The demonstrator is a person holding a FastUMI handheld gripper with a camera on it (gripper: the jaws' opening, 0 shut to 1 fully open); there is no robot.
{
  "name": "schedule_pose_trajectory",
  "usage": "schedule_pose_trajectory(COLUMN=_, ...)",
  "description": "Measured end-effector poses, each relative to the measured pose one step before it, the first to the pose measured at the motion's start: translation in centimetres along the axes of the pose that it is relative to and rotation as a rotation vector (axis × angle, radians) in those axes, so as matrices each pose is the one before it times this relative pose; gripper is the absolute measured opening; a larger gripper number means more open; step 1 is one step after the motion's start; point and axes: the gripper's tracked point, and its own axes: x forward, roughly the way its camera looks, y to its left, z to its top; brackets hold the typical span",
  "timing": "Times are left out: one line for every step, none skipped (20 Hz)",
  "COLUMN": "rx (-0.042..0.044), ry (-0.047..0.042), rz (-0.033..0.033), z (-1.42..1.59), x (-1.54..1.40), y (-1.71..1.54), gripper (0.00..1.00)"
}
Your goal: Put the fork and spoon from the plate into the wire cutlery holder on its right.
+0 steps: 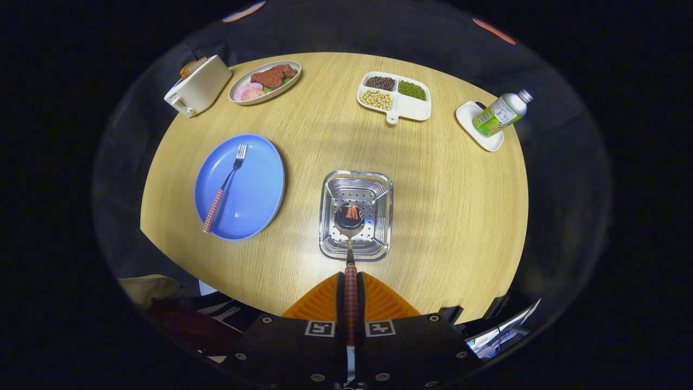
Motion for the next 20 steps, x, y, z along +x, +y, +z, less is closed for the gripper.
schedule_pose_trajectory(rx=-0.00178, ry=0.01110, rz=-0.00257, z=-0.025, x=0.236, y=-0.062, gripper=0.06)
schedule_pose_trajectory(rx=-0.00182, ry=0.00451, rz=-0.00399, z=0.052, x=0.130, y=-0.114, gripper=0.07)
schedule_pose_trajectory(rx=-0.00352, ry=-0.00075, rz=-0.00427, z=0.050, x=0.059, y=-0.090, gripper=0.08)
schedule_pose_trajectory(rx=-0.00210, ry=-0.00339, rz=-0.00315, z=-0.052, x=-0.072, y=-0.274, gripper=0.10)
schedule_pose_trajectory(rx=0.00151, ry=-0.00390, rz=-0.00289, z=-0.020, x=-0.046, y=0.010, gripper=0.10)
schedule_pose_trajectory(rx=0.00136, ry=-0.00538, rz=0.00227, z=0.036, x=-0.168, y=0.096, gripper=0.13)
schedule_pose_trajectory(rx=0.00646, ry=-0.00547, rz=0.00318, z=-0.026, x=-0.094, y=0.096, gripper=0.14)
schedule_pose_trajectory(rx=0.00910, ry=-0.01030, rz=0.00388, z=0.001, x=-0.231, y=0.127, gripper=0.14)
schedule_pose_trajectory(rx=0.00735, ry=-0.01388, rz=0.00111, z=-0.020, x=-0.312, y=0.051, gripper=0.15)
schedule_pose_trajectory(rx=0.00741, ry=-0.01468, rz=-0.00991, z=-0.049, x=-0.459, y=-0.226, gripper=0.17)
schedule_pose_trajectory(rx=0.00371, ry=-0.02153, rz=-0.01123, z=0.018, x=-0.601, y=-0.303, gripper=0.19)
schedule_pose_trajectory(rx=0.00223, ry=-0.02518, rz=-0.01084, z=0.151, x=-0.713, y=-0.043, gripper=0.26)
schedule_pose_trajectory(rx=0.00434, ry=-0.02894, rz=-0.00831, z=0.198, x=-0.837, y=0.060, gripper=0.28)
schedule_pose_trajectory(rx=0.00341, ry=-0.03347, rz=-0.00699, z=0.436, x=-0.886, y=0.201, gripper=0.35)
schedule_pose_trajectory(rx=-0.00143, ry=-0.03867, rz=-0.00975, z=0.439, x=-0.760, y=0.134, gripper=0.39)
schedule_pose_trajectory(rx=-0.00393, ry=-0.04108, rz=-0.01205, z=0.545, x=-0.752, y=0.353, gripper=0.47)
schedule_pose_trajectory(rx=-0.00063, ry=-0.04191, rz=-0.00463, z=0.632, x=-0.444, y=0.431, gripper=0.50)
schedule_pose_trajectory(rx=0.00687, ry=-0.05256, rz=0.00572, z=0.964, x=-0.001, y=0.796, gripper=0.54)
schedule_pose_trajectory(rx=-0.00448, ry=-0.05145, rz=-0.00383, z=0.710, x=0.773, y=0.293, gripper=0.54)
schedule_pose_trajectory(rx=0.00883, ry=0.02809, rz=-0.04165, z=-1.055, x=1.050, y=-0.699, gripper=0.56)
